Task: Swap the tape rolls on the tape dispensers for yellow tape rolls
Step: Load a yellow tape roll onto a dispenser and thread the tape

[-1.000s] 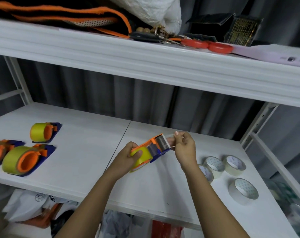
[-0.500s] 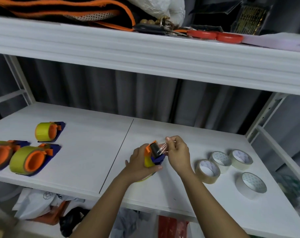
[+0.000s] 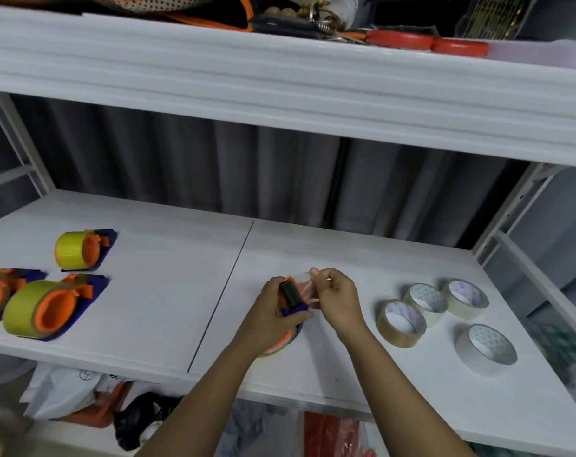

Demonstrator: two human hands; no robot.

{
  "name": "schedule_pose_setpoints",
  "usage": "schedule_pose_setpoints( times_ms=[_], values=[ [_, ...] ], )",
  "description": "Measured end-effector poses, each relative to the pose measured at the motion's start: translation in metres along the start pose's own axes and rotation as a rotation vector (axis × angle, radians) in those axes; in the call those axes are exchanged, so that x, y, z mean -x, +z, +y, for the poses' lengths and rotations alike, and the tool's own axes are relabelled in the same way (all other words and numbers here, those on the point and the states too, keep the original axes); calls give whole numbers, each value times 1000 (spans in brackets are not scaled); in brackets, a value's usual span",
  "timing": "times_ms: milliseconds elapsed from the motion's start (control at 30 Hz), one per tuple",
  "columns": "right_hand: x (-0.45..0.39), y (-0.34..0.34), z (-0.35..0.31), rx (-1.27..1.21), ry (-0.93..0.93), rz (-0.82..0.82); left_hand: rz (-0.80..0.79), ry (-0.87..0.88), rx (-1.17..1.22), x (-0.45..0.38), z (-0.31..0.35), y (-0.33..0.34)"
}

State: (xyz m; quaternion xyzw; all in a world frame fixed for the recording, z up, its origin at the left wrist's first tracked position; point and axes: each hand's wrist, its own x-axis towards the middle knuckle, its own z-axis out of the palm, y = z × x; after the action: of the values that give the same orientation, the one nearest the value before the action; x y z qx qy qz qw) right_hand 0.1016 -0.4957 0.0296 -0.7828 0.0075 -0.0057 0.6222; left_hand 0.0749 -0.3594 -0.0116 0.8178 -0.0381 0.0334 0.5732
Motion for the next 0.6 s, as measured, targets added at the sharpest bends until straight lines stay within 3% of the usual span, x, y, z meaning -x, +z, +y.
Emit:
schedule_pose_setpoints(
  times_ms=[267, 600],
  values=[
    [6, 1, 16, -198, 345, -178, -23, 6, -46, 3, -4, -4],
    [-3, 4, 27, -207, 433, -259, -11, 4, -54, 6, -4, -6]
  ],
)
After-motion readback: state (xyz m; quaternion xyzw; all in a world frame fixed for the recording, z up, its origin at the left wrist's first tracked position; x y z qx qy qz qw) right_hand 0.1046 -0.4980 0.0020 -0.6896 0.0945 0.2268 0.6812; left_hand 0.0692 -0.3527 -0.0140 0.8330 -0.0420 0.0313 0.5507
